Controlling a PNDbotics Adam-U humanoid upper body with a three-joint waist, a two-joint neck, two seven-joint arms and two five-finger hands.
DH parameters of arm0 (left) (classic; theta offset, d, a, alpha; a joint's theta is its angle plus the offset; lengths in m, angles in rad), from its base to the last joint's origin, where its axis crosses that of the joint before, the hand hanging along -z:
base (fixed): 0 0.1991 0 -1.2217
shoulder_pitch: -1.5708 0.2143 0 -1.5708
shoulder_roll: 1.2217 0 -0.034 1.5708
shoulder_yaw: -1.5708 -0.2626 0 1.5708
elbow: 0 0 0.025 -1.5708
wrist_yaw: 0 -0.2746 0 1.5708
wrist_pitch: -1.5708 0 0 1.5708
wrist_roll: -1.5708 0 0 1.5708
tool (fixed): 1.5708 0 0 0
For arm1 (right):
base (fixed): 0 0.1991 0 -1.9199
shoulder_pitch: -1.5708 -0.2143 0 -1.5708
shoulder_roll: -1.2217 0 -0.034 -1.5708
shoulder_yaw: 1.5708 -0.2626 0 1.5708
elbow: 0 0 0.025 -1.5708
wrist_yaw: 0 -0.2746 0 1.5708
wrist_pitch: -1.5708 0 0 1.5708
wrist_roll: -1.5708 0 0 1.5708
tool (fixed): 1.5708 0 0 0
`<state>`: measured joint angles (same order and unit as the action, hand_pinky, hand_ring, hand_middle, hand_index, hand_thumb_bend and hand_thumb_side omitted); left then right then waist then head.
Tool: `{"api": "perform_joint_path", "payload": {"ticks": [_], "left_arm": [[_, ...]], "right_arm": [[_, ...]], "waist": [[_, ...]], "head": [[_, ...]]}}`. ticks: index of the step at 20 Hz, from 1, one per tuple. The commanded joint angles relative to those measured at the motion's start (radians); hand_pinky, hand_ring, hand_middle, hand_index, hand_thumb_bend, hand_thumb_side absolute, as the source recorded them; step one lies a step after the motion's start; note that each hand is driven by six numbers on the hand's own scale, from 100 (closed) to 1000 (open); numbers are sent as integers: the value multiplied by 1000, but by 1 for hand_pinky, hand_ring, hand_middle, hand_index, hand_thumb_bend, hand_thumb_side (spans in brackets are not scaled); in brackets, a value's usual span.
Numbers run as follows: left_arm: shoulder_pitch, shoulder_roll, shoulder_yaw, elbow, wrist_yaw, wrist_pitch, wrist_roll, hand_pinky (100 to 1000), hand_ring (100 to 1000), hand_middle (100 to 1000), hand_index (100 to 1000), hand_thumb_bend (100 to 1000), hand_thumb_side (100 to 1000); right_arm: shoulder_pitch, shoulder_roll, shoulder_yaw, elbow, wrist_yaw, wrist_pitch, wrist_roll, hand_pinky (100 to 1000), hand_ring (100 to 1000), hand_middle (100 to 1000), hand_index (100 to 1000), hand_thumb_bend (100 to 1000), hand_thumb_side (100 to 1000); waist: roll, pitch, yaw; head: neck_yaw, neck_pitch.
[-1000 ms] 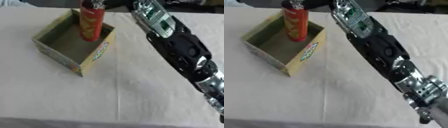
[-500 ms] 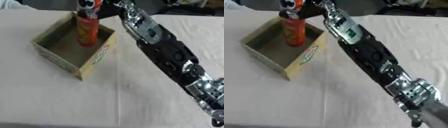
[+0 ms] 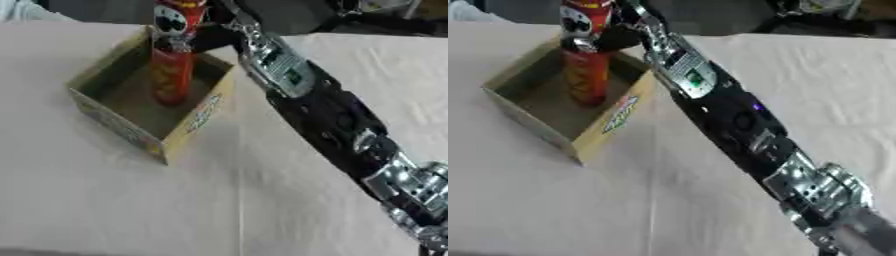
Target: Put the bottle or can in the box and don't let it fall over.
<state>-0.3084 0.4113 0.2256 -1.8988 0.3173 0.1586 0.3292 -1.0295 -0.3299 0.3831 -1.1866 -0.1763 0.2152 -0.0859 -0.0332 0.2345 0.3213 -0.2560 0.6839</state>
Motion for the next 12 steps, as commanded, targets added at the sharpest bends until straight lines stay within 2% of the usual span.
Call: {"api": "perform_joint_path", "payload": {"ticks": [1, 3, 7, 12], "left_arm": [[-11, 16, 13, -17, 4, 1, 10, 679, 1000, 906, 813, 146, 755], [-10, 17, 13, -18, 4, 2, 11, 678, 1000, 906, 812, 146, 756], [-7, 17, 12, -18, 1, 3, 10, 678, 1000, 906, 812, 145, 758], [-4, 19, 13, -17, -2, 3, 8, 677, 1000, 906, 812, 143, 759]], "right_arm": [[-11, -10, -4, -14, 25, 6, 61, 1000, 919, 1000, 1000, 142, 405], [-3, -10, -9, -9, 35, 20, 83, 1000, 921, 1000, 1000, 160, 433], [10, -12, -17, -12, 36, 37, 98, 1000, 916, 1000, 1000, 162, 432], [29, -24, -25, -45, -4, 52, 95, 1000, 914, 1000, 1000, 154, 426]], "waist": [[6, -14, 0], [5, -15, -2], [4, -16, -8], [3, -21, -18]], "head": [[-5, 0], [-6, 5], [-7, 12], [1, 16]]}}
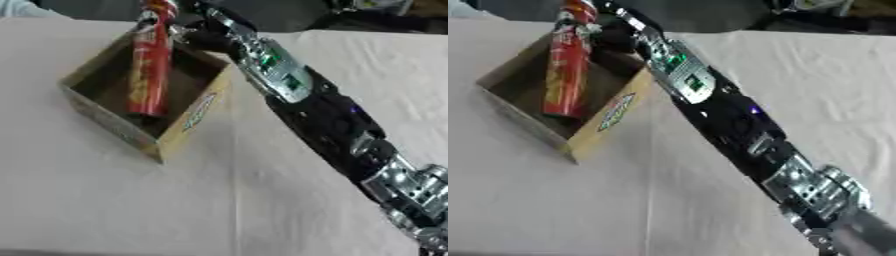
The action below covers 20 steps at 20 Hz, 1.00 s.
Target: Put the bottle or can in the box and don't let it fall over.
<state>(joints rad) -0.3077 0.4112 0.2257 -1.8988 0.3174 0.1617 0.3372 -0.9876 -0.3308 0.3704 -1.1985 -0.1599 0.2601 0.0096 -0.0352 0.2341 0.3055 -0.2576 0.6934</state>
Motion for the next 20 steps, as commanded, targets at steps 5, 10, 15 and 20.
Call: {"api": "perform_joint_path", "payload": {"ticks": [5, 10, 15, 20], "left_arm": [[1, 22, 14, -16, -4, -1, -2, 677, 1000, 906, 812, 146, 755], [9, 30, 15, -15, -9, -1, -2, 677, 1000, 906, 812, 143, 758], [16, 40, 13, -13, -14, -2, -5, 676, 1000, 904, 812, 143, 756], [18, 50, 7, -11, -19, -1, -10, 676, 1000, 905, 812, 143, 754]], "right_arm": [[10, -42, -11, -90, -63, 28, 1, 998, 909, 1000, 1000, 139, 414], [60, -96, -22, -193, -128, 46, -14, 981, 901, 995, 1000, 115, 382], [154, -187, -56, -364, -204, 75, -54, 946, 885, 984, 1000, 100, 389], [270, -274, -96, -551, -265, 106, -84, 932, 875, 979, 1000, 100, 419]], "waist": [[6, -27, -14], [4, -37, -35], [2, -48, -60], [1, -59, -84]], "head": [[12, 12], [30, 21], [57, 28], [71, 33]]}}
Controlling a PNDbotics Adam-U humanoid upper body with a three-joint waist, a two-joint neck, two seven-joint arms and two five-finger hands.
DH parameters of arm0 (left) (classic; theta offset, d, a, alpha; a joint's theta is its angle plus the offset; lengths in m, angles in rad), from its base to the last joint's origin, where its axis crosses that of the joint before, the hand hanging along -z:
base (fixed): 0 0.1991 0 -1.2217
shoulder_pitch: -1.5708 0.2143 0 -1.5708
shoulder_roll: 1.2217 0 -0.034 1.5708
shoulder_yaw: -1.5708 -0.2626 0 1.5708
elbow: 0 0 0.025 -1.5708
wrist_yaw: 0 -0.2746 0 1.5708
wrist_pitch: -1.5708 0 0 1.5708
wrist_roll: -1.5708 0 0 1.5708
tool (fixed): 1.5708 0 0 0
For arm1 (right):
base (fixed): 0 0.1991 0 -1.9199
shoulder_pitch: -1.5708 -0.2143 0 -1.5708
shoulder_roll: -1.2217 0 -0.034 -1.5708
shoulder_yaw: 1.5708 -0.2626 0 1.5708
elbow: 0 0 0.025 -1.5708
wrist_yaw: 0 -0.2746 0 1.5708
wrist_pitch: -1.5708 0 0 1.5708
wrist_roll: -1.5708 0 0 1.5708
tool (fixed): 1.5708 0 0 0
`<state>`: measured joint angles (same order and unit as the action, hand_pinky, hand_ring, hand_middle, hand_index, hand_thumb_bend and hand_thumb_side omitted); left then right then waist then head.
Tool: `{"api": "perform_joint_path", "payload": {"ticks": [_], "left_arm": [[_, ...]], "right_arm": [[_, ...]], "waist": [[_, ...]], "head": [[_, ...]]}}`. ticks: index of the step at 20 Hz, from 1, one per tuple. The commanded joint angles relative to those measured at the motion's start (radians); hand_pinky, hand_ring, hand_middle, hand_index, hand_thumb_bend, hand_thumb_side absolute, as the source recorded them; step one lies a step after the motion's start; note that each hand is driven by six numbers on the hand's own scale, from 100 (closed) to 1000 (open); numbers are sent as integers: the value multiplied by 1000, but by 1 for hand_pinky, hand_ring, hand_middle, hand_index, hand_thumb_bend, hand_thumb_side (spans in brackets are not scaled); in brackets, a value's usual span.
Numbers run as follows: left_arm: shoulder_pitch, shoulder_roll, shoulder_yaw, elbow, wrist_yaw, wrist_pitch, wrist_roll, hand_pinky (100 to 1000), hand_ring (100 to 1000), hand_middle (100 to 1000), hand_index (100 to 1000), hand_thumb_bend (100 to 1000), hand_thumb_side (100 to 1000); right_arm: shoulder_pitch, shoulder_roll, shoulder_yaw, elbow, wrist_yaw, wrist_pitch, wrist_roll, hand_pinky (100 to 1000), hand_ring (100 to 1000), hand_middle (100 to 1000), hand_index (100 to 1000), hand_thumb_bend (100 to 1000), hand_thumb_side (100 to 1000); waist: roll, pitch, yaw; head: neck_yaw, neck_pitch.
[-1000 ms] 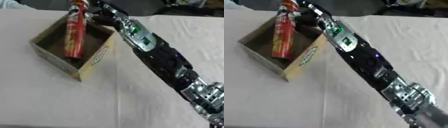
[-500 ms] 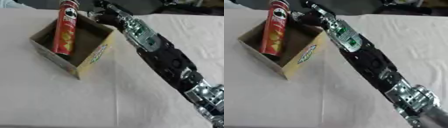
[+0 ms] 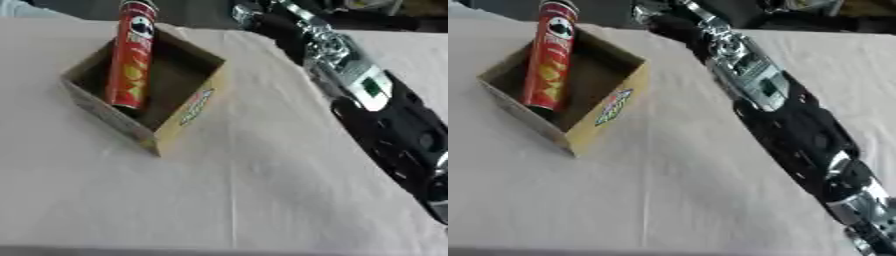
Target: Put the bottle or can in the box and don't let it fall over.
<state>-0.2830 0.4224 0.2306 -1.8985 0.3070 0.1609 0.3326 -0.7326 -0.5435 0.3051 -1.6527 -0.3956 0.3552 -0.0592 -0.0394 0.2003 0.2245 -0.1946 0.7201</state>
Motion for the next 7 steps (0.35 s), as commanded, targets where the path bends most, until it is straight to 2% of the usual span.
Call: {"api": "perform_joint_path", "payload": {"ticks": [1, 7], "left_arm": [[-6, 40, 0, -11, -10, 0, -8, 676, 1000, 905, 812, 143, 754], [-11, 46, -15, -7, -14, 2, -25, 676, 1000, 906, 812, 143, 753]], "right_arm": [[39, -75, -39, -129, -39, 15, -21, 928, 870, 976, 1000, 100, 427], [189, -140, -92, -291, -75, 15, -46, 922, 860, 965, 1000, 100, 488]], "waist": [[5, -27, -8], [3, -34, -30]], "head": [[11, 7], [23, 8]]}}
